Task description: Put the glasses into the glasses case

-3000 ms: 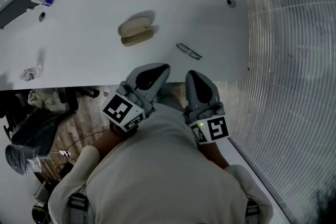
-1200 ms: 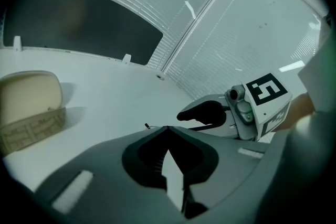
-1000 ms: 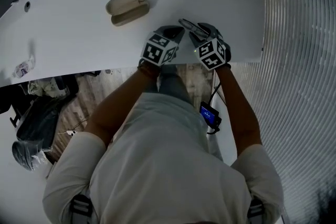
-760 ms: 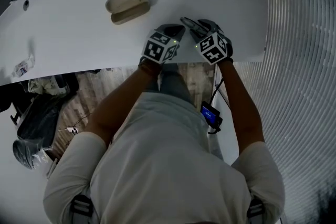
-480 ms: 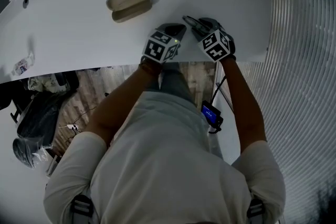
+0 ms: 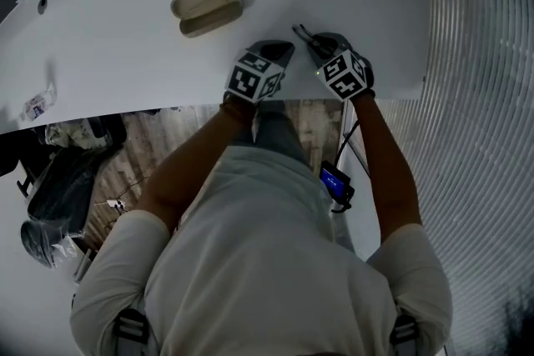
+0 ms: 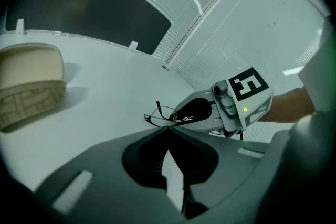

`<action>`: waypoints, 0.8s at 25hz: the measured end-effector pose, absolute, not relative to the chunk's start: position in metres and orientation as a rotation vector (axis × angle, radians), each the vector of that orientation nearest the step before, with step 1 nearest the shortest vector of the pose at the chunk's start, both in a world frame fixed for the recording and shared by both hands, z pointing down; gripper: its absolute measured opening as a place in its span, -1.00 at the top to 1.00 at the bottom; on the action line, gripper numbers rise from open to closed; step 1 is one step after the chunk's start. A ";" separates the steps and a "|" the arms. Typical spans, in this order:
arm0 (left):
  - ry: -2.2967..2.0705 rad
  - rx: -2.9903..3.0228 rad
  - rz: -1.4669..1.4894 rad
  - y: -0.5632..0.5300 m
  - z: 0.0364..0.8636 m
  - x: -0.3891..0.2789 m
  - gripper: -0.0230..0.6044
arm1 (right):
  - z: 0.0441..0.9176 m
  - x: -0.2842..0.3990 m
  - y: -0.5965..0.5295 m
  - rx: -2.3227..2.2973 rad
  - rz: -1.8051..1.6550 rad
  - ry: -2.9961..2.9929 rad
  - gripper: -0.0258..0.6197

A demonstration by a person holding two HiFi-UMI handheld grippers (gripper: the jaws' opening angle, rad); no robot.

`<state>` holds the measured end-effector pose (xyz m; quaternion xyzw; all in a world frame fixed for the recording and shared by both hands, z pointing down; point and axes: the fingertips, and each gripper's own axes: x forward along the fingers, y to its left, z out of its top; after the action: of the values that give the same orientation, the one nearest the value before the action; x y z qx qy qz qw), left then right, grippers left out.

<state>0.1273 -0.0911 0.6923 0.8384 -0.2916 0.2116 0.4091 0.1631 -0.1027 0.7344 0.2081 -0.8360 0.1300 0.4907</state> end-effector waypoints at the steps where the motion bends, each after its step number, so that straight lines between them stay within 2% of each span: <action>1: -0.734 2.117 0.530 -0.091 0.689 0.128 0.92 | 0.731 0.163 -0.102 0.509 0.310 -2.032 0.64; 20: -0.822 2.246 0.429 -0.106 0.588 0.103 0.92 | 0.585 0.146 -0.097 0.621 0.086 -2.097 0.63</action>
<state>0.1032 -0.1056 0.5877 0.8665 -0.3170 0.1657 0.3482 0.1459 -0.0965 0.5851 0.2521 -0.8513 0.0351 0.4587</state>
